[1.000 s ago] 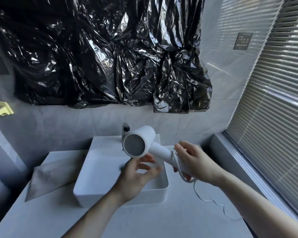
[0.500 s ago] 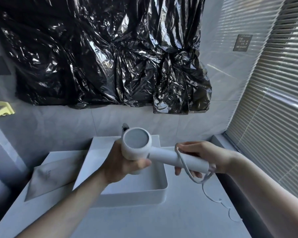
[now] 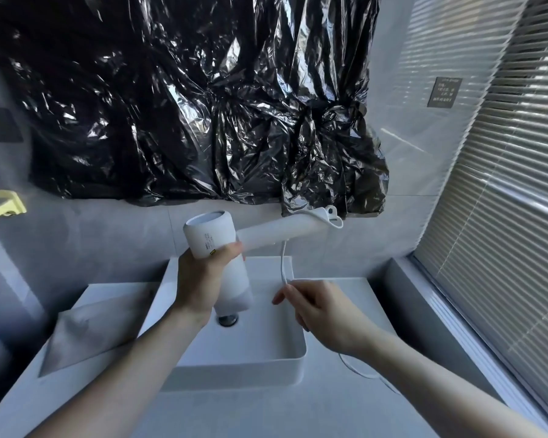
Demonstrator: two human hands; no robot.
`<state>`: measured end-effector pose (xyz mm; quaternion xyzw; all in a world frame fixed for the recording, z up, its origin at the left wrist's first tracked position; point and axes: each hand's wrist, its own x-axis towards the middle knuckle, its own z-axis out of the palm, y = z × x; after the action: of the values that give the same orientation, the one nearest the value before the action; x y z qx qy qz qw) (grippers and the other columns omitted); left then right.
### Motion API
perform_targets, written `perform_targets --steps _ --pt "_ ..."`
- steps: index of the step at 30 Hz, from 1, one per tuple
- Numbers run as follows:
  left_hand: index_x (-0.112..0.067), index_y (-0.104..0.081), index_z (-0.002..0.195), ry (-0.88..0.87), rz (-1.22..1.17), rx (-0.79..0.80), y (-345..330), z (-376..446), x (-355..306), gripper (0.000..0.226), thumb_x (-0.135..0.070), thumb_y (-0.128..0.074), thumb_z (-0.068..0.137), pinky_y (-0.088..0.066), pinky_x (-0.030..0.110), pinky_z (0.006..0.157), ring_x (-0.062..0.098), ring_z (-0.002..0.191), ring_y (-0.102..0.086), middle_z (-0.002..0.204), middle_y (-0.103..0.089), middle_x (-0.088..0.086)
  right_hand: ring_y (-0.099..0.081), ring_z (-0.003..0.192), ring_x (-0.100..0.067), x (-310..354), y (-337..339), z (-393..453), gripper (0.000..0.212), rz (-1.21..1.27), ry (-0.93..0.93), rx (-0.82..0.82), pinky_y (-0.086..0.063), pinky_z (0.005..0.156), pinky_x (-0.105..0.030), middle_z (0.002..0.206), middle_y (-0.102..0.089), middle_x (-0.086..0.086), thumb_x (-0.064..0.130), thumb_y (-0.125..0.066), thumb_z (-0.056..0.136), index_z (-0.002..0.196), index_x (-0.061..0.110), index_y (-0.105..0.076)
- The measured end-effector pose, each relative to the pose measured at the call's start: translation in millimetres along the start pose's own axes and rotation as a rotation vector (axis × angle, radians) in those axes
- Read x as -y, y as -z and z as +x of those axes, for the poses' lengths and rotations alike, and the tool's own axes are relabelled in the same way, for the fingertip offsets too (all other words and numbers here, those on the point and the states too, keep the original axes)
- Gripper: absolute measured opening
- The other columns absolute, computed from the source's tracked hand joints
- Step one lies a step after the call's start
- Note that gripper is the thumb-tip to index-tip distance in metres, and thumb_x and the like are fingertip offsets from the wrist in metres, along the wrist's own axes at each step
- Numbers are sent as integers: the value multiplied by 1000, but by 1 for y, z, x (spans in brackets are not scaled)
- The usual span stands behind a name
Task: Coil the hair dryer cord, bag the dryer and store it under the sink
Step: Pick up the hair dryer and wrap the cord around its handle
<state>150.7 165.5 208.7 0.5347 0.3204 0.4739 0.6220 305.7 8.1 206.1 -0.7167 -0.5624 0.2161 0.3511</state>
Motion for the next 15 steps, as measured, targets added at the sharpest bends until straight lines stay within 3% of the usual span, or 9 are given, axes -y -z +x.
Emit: perform_targets --steps 3,5,9,13,15 --pt "-18 -75 83 -17 125 -51 11 5 3 43 -46 -85 51 -53 36 66 20 72 -69 73 -74 -6 -41 56 -20 10 3 -14 31 -111 44 49 -34 55 -29 62 -45 2 35 -45 110 107 29 -75" --pt "-20 -76 82 -21 219 -45 16 6 9 39 -45 -86 54 -53 35 67 11 67 -69 69 -75 -11 -39 55 -14 16 9 -19 28 -185 54 75 -37 56 -31 62 -49 1 33 -48 109 107 26 -75" --pt "-23 -75 82 -58 367 12 20 1 18 30 -41 -86 61 -54 32 63 3 61 -67 71 -77 -13 -54 61 -20 30 27 -28 27 -305 72 132 -50 63 -39 72 -65 -6 34 -51 104 97 20 -73" --pt "-22 -69 77 -146 420 80 23 -6 21 35 -47 -84 57 -49 29 59 9 59 -61 64 -70 -14 -46 51 -10 33 53 -27 23 -279 47 136 -37 50 -20 56 -55 8 26 -58 102 90 21 -77" --pt "-24 -69 76 -162 428 105 26 -6 21 32 -46 -84 58 -49 31 60 13 61 -63 65 -70 -13 -41 48 -8 32 62 -25 25 -223 23 132 -37 49 -19 51 -47 10 23 -59 102 89 24 -80"
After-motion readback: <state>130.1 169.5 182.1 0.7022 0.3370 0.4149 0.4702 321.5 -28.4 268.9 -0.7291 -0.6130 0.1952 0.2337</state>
